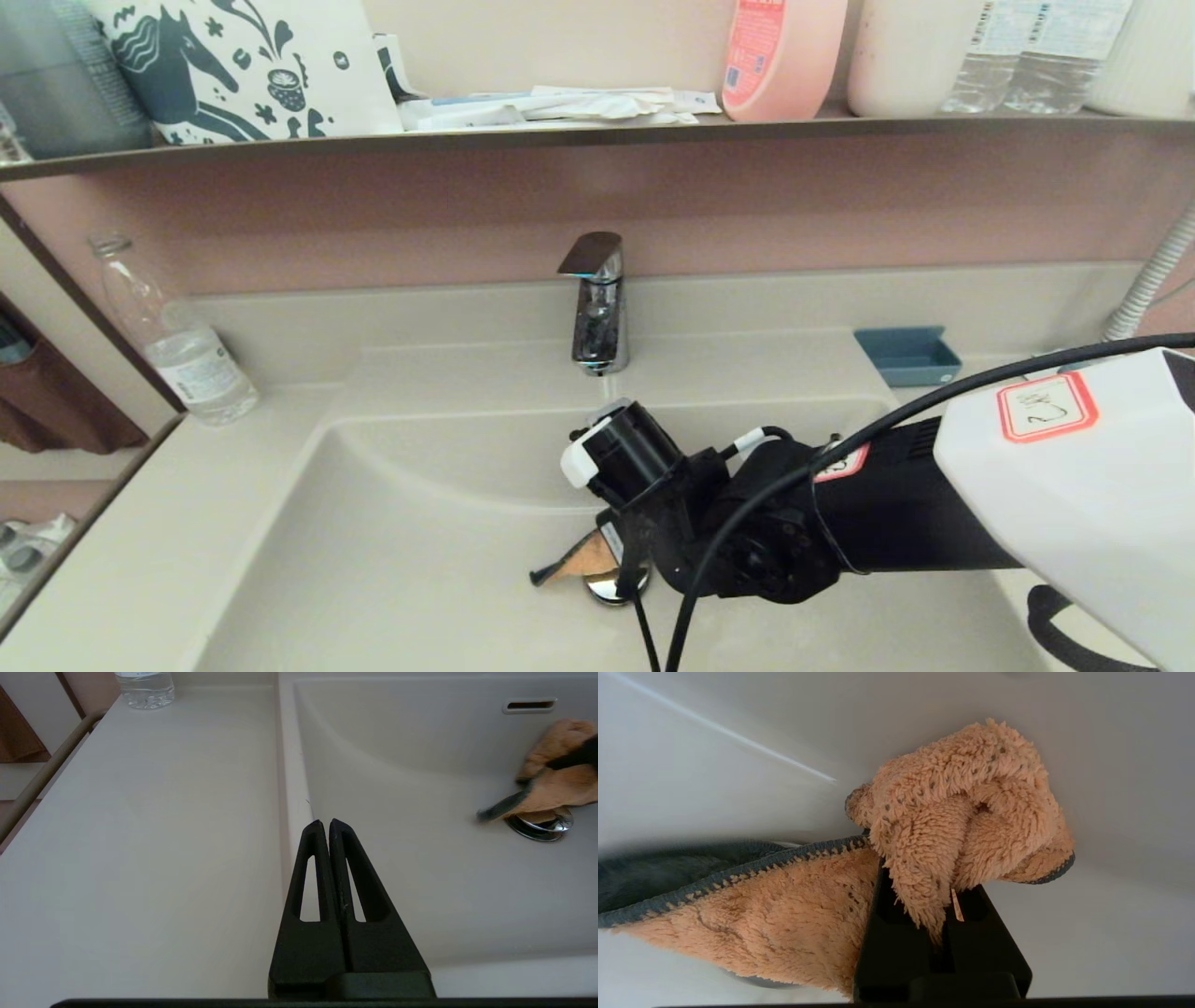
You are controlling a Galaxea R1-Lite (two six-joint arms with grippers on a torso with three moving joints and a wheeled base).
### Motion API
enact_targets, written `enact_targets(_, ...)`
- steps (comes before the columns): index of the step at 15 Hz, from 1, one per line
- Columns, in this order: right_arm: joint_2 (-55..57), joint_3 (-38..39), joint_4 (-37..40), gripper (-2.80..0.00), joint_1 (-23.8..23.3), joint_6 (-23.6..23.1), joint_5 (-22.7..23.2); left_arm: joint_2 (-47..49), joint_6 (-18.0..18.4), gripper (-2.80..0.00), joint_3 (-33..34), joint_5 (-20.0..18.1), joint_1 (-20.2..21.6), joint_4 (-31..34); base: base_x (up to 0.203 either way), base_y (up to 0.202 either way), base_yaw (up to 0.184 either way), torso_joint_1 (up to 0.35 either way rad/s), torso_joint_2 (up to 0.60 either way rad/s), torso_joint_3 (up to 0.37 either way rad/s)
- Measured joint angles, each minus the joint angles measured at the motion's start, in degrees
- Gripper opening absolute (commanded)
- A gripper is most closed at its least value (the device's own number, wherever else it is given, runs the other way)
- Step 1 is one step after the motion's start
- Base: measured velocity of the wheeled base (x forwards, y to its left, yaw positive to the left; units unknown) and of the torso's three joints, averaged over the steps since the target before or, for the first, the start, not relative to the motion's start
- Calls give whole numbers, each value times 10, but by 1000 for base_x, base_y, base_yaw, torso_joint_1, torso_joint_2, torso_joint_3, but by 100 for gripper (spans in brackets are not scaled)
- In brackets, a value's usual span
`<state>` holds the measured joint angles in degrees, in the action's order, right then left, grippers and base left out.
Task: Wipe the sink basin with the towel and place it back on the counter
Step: Wipe the sink
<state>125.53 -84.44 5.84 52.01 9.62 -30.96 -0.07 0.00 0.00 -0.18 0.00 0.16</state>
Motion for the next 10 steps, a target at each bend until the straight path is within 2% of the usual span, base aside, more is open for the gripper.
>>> enact_targets(3, -35, 55, -3, -280, -30, 4, -3, 0, 0, -280, 0, 0, 0, 0, 0, 0, 0, 0, 0, 0)
enact_targets(6, -66, 81, -2, -280, -61, 31, -4, 0, 0, -280, 0, 0, 0, 0, 0, 0, 0, 0, 0, 0)
enact_targets(10, -85, 87, -3, -280, -66, 32, -3, 0, 0, -280, 0, 0, 0, 0, 0, 0, 0, 0, 0, 0)
